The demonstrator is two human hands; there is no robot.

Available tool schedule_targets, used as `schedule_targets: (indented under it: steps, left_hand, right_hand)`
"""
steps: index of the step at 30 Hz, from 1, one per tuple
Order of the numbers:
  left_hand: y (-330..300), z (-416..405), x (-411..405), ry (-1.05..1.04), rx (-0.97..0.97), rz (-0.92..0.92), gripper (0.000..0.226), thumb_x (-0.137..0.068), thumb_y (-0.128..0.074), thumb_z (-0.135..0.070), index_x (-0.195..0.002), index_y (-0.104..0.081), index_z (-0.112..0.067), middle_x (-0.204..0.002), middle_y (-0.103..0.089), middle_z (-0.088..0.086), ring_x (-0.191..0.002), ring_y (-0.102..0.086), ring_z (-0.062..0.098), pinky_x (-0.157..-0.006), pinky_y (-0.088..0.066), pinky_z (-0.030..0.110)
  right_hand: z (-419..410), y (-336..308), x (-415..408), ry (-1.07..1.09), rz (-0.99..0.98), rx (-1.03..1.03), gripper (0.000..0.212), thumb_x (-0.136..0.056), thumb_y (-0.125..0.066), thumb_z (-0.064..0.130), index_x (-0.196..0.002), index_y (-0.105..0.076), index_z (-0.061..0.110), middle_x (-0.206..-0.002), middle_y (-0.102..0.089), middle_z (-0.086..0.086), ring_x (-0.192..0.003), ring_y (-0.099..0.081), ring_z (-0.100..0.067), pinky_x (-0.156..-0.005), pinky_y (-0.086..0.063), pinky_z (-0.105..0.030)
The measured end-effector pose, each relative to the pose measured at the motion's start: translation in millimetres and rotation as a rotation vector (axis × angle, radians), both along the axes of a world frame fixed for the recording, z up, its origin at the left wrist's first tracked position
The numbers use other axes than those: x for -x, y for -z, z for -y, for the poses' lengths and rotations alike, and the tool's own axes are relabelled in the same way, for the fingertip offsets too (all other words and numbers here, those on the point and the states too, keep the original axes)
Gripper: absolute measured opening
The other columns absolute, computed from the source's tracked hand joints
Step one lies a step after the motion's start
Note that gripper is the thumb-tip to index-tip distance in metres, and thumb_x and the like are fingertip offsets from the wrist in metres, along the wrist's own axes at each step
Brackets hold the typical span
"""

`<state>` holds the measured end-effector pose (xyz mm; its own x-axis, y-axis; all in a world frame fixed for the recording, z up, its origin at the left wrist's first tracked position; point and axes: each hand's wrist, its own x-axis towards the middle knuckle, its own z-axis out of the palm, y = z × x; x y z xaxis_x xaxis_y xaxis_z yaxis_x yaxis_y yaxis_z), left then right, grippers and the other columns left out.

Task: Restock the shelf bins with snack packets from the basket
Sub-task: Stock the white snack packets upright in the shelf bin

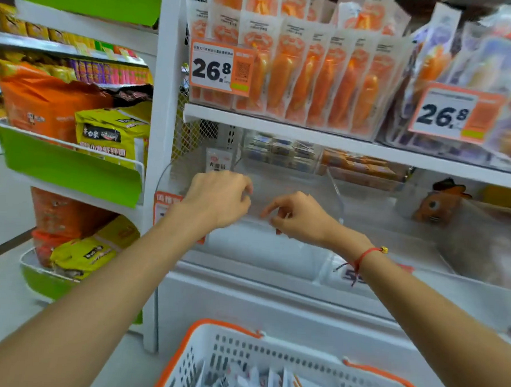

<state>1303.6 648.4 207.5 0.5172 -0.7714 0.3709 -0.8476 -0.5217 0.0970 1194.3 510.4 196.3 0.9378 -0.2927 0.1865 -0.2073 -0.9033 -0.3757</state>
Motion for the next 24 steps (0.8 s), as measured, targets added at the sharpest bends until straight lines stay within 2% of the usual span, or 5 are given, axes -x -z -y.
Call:
schedule_targets:
  steps: [7, 11, 16, 20, 24]
  left_hand:
    - [68, -24, 65, 0.103, 0.102, -0.249, 0.024, -0.093, -0.047, -0.03, -0.111, -0.061, -0.034, -0.105, -0.066, -0.014, -0.098, -0.062, 0.017, -0.076, -0.045, 0.03]
    - [141, -35, 82, 0.115, -0.055, -0.423, 0.024, -0.094, -0.047, -0.032, -0.114, -0.061, -0.035, -0.107, -0.066, -0.012, -0.099, -0.062, 0.017, -0.077, -0.047, 0.031]
    - [230, -47, 93, 0.097, -0.239, -0.66, 0.025, -0.094, -0.049, -0.029, -0.116, -0.061, -0.03, -0.113, -0.061, -0.009, -0.097, -0.064, 0.019, -0.081, -0.047, 0.028]
    - [301, -65, 112, 0.021, -0.383, -0.734, 0.041, -0.097, -0.045, -0.018, -0.137, -0.045, -0.023, -0.144, -0.044, 0.002, -0.124, -0.049, 0.024, -0.098, -0.044, 0.035]
    - [336, -82, 122, -0.01, -0.469, -0.706, 0.05, -0.1, -0.039, -0.018, -0.149, -0.026, -0.021, -0.155, -0.024, 0.002, -0.137, -0.031, 0.026, -0.108, -0.033, 0.038]
  right_hand:
    - [-22, 75, 86, 0.02, -0.093, -0.27, 0.017, -0.091, -0.059, 0.011, -0.101, -0.071, 0.019, -0.064, -0.063, 0.006, -0.05, -0.055, 0.004, -0.056, -0.043, -0.011]
    - [-33, 140, 131, 0.087, -0.225, -0.501, 0.02, -0.094, -0.054, 0.007, -0.11, -0.067, 0.01, -0.076, -0.063, 0.002, -0.058, -0.058, -0.001, -0.055, -0.043, -0.011]
    - [-45, 218, 165, 0.164, -0.391, -0.564, 0.026, -0.095, -0.049, 0.007, -0.115, -0.065, 0.011, -0.092, -0.065, -0.008, -0.068, -0.059, -0.006, -0.064, -0.049, -0.014]
    - [-64, 280, 177, 0.205, -0.492, -0.444, 0.037, -0.095, -0.047, 0.013, -0.132, -0.051, 0.015, -0.137, -0.048, -0.008, -0.117, -0.048, -0.02, -0.098, -0.04, -0.031]
    - [-83, 318, 186, 0.098, -0.455, 0.025, 0.06, -0.099, -0.042, 0.024, -0.152, -0.013, 0.027, -0.16, -0.009, 0.002, -0.144, -0.017, -0.022, -0.116, -0.017, -0.042]
